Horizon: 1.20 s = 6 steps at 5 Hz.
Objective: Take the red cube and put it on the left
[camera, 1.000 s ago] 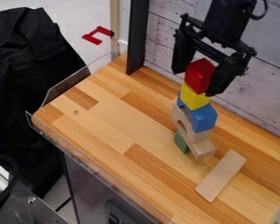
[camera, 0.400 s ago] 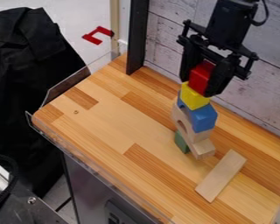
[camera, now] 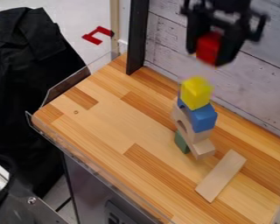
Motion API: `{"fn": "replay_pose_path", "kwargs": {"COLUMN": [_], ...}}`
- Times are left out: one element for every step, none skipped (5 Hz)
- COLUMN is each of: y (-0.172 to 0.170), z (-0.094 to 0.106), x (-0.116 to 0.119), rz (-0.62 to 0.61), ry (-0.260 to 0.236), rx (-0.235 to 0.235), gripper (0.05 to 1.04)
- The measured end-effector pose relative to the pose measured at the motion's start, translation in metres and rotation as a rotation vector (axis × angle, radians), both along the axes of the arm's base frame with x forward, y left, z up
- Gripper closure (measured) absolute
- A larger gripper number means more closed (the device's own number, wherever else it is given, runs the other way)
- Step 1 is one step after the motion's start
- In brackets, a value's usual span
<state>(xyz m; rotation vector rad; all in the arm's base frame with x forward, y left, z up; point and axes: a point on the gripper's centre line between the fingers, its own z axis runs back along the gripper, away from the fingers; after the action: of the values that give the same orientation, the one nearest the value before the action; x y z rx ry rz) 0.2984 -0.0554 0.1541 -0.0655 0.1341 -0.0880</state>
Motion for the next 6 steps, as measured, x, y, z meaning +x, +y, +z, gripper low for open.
{"fn": "replay_pose_path", "kwargs": {"y": [0.018, 0.069, 0.102, 0.124, 0.141, 0.161], "z": [0.007, -0.004, -0.025, -0.038, -0.063, -0.086], "x": [0.003, 0.002, -0.008, -0.017, -0.024, -0.036], "rz": [0.076, 0.238, 0.322, 0.364, 0.381, 0.421], "ry": [-0.007, 0.022, 0.053, 0.061, 0.103, 0.123], "rx": [-0.014, 0.027, 0.067, 0.082, 0.104, 0.104], "gripper": [0.491, 0.491, 0.491, 0.491, 0.491, 0.491]}}
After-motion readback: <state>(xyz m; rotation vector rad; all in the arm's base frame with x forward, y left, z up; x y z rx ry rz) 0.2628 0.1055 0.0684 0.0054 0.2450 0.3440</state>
